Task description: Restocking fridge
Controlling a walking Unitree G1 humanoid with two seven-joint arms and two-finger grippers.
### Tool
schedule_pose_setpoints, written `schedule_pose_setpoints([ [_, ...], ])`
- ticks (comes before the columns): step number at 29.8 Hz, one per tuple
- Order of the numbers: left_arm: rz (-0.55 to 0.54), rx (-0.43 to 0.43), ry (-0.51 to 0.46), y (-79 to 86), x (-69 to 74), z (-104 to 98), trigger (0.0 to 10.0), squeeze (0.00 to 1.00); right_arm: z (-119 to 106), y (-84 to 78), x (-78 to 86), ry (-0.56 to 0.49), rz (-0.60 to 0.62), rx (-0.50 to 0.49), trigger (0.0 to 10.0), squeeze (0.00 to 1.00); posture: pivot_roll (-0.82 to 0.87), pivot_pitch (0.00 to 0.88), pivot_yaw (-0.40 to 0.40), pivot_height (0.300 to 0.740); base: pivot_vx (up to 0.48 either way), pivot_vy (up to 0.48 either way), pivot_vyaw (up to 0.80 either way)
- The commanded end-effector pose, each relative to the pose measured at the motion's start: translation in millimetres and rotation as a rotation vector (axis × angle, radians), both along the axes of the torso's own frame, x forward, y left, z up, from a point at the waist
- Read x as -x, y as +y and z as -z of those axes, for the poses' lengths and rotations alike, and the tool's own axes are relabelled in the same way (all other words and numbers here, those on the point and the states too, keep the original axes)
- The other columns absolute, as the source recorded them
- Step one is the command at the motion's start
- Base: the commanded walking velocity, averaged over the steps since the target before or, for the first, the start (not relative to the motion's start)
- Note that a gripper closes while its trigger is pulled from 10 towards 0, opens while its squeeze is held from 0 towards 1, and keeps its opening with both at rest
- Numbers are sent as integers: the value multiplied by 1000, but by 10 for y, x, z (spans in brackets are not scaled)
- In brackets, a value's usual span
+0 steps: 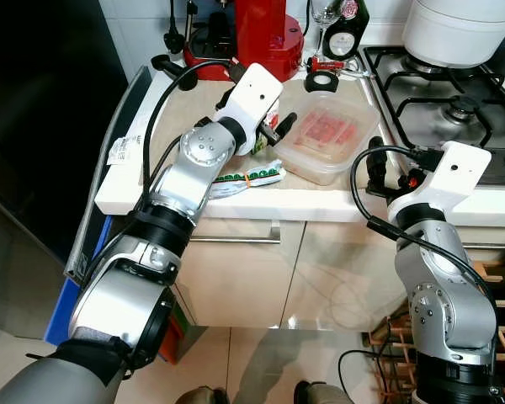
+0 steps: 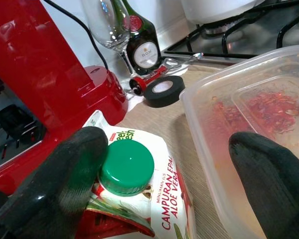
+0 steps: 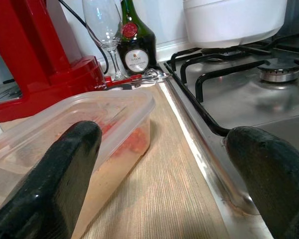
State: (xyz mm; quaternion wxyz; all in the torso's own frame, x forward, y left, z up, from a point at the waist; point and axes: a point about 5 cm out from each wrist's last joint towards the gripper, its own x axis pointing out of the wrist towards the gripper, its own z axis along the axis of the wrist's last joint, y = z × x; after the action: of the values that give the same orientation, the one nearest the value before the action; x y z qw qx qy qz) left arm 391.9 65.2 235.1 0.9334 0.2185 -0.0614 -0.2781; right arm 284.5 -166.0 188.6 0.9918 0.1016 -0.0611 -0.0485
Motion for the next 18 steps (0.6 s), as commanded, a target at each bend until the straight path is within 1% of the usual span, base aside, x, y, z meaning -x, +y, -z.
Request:
schedule_pose_setpoints([
  [1, -4, -12, 19, 22, -25, -12, 6706, 0, -40, 5, 12, -9, 2, -5, 10000, 0, -217, 87, 42, 740, 0, 0, 0],
  [2, -4, -12, 19, 22, -25, -12, 6706, 0, -40, 5, 12, -9, 2, -5, 10000, 0, -217, 87, 42, 740, 0, 0, 0],
  [3, -3, -12, 20, 23, -27, -13, 2941, 0, -41, 6, 13, -9, 2, -5, 10000, 0, -216, 88, 43, 740, 0, 0, 0],
  [4, -2, -8, 21, 23, -31, -22, 0, 0, -41, 6, 15, -8, 3, -6, 10000, 0, -217, 87, 43, 740, 0, 0, 0],
  [12, -2, -3, 41, 26, -48, -14, 0, 0, -39, 4, 16, -8, 6, -5, 10000, 0, -219, 87, 46, 740, 0, 0, 0],
  [14, 1, 4, 76, 32, -56, 13, 0, 0, -36, 2, 16, -6, 7, -6, 10000, 0, -221, 87, 48, 740, 0, 0, 0],
  [18, 6, -7, 88, 40, -57, 34, 0, 0, -30, 2, 18, -4, 8, -8, 10000, 0, -220, 87, 50, 740, 0, 0, 0],
])
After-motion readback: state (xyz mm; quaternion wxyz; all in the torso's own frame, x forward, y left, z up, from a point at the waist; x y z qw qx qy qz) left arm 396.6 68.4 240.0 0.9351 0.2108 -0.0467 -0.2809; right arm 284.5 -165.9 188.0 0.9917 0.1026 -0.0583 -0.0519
